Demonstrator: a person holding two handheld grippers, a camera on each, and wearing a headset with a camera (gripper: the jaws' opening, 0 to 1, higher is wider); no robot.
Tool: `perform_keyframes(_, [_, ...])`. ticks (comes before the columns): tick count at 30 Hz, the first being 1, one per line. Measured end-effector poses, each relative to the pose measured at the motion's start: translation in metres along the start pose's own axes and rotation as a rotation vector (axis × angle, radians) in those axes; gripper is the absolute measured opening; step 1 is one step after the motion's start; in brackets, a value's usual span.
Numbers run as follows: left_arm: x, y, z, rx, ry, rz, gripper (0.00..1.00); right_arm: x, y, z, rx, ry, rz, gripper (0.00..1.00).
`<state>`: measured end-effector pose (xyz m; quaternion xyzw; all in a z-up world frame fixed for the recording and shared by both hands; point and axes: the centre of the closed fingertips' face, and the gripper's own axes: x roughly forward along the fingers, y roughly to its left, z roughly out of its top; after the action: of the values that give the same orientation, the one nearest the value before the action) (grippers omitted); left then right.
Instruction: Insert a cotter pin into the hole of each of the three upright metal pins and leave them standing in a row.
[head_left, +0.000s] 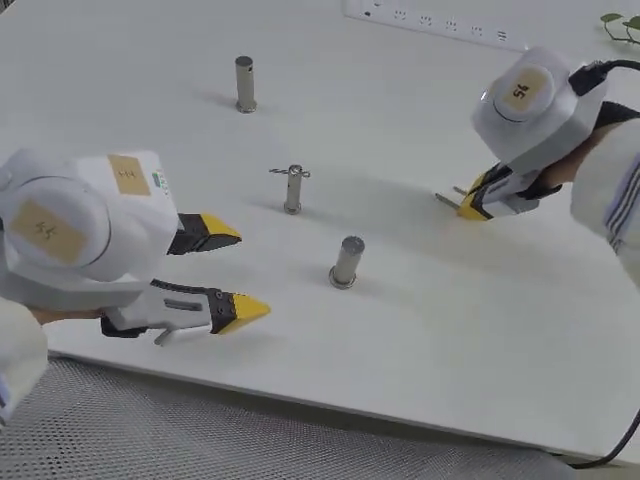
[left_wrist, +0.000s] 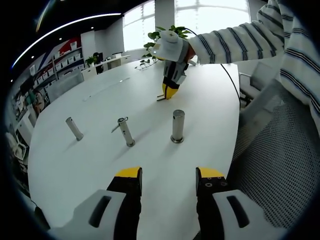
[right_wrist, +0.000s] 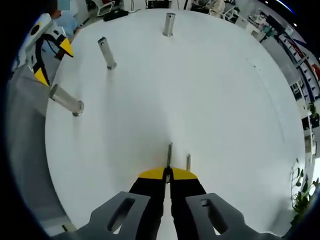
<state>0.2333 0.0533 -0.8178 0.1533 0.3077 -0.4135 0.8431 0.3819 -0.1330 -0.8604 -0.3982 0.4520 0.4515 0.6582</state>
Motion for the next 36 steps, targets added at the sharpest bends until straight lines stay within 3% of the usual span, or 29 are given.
perform_keyframes(4, [-0.003, 0.000, -0.001, -0.002, 0.007, -0.003, 0.42, 0.002, -0.003, 0.000, -0.005, -0.018, -0.010, 0.03])
perform_keyframes(6, [-0.004, 0.001, -0.006, -0.022, 0.034, -0.001, 0.42, 0.004, -0.006, 0.000, 0.010, -0.033, -0.009, 0.03])
perform_keyframes(8, [-0.005, 0.001, -0.008, -0.005, 0.041, 0.001, 0.42, 0.004, -0.007, 0.000, 0.020, -0.042, -0.009, 0.03])
perform_keyframes(13, [-0.007, 0.001, -0.008, -0.035, 0.022, -0.003, 0.47, 0.004, -0.003, -0.001, 0.016, -0.048, -0.013, 0.02])
perform_keyframes(15, [-0.008, 0.002, -0.007, -0.040, 0.017, -0.004, 0.48, 0.001, 0.001, 0.003, 0.063, -0.086, 0.009, 0.02])
perform_keyframes(21, [-0.010, 0.005, 0.003, -0.084, -0.029, -0.016, 0.50, -0.010, 0.008, 0.004, 0.076, -0.120, 0.005, 0.02])
perform_keyframes(31, [-0.004, 0.007, 0.018, -0.094, -0.039, -0.051, 0.52, -0.030, 0.021, 0.008, 0.062, -0.174, -0.031, 0.02])
perform_keyframes(36, [-0.003, 0.011, 0.034, -0.114, -0.096, -0.061, 0.52, -0.040, 0.027, 0.015, 0.033, -0.212, -0.056, 0.02])
